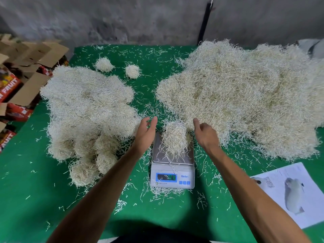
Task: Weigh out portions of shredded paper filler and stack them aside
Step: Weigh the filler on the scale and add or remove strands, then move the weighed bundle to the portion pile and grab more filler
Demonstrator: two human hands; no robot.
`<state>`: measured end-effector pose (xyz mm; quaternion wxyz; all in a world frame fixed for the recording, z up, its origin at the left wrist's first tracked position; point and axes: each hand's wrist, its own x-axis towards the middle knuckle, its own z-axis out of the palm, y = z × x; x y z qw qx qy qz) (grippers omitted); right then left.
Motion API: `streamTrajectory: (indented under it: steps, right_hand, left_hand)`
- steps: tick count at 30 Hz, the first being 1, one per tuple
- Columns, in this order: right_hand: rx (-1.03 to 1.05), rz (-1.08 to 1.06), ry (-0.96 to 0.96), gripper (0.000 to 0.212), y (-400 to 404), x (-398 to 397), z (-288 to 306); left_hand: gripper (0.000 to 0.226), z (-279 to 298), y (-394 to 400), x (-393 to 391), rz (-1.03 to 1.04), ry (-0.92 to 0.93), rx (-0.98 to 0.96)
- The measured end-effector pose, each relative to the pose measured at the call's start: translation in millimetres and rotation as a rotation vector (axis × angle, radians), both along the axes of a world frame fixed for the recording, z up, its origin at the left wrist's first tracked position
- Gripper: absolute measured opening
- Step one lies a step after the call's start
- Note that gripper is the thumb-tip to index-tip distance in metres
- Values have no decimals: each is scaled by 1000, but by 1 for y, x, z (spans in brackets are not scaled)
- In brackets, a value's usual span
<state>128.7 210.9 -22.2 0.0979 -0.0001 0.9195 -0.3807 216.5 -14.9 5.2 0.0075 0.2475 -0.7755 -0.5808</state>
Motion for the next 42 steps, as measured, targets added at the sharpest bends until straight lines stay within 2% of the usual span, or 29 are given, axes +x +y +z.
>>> streamTrajectory:
  steps: [4,8,12,14,15,17,20,21,23,25,26,27,28,29,30,32,34,36,37,39,41,42]
  right_hand:
    - [125,39,-114,107,-3,-2,-1]
    - [98,94,-292,103,-10,-3,3]
    - [10,82,-437,101,-24,1,-2]
    - [-14,85,-426,99,-40,8,-6]
    - [-43,85,-426,104,-47,11,-10]
    - [-149,42,-434,115,-60,19,-19]
    - [-286,-64,-274,118,-72,24,-16]
    - [-301,-74,-206,115,-76,21,-12]
    - [-322,-32,-78,101,-85,13,1]
    - [-402,52,39,72,-96,12,19]
    - [-457,97,108,48,-102,15,28]
    - [-488,137,177,22,-109,22,37]
    - [-510,179,237,7,-115,31,44]
    - [-509,210,289,6,-119,43,50]
    - [-501,238,354,12,-123,54,53]
    - [-367,267,481,36,-137,65,58]
    - [-367,192,367,56,-151,62,76]
    - [-528,135,186,46,-156,51,94]
    - [-553,162,174,44,-153,46,100]
    - [-470,308,208,44,-149,46,101]
    - [-408,442,235,48,-157,61,98]
    - [-394,504,278,52,-166,71,95]
  left_hand:
    - [67,12,12,-35,-9,-41,-46]
    - [61,6,19,-63,-169,-151,-97]
    - [51,-18,33,-60,-364,-405,-100]
    - [51,-34,49,-51,-306,-429,-160]
    - [48,-39,56,-46,-239,-424,-158]
    - [39,-45,65,-39,-75,-382,-52]
    - [27,-37,66,-34,235,-304,385]
    - [37,-27,66,-33,333,-289,527]
    - [57,-4,65,-31,444,-248,652]
    - [71,22,55,-28,403,-210,788]
    - [81,36,49,-23,346,-198,903]
    - [91,46,41,-17,283,-172,916]
    - [97,50,33,-10,212,-92,843]
    - [89,47,23,-7,312,-69,792]
    - [69,46,16,-8,406,6,730]
    - [39,47,7,1,352,45,556]
    - [25,50,4,13,225,-79,378]
    - [29,53,0,16,74,-184,300]
    - [37,58,-4,16,23,-188,282]
    - [43,76,-20,19,97,-112,333]
    - [34,88,-39,22,280,46,612]
    - [43,88,-42,30,336,55,705]
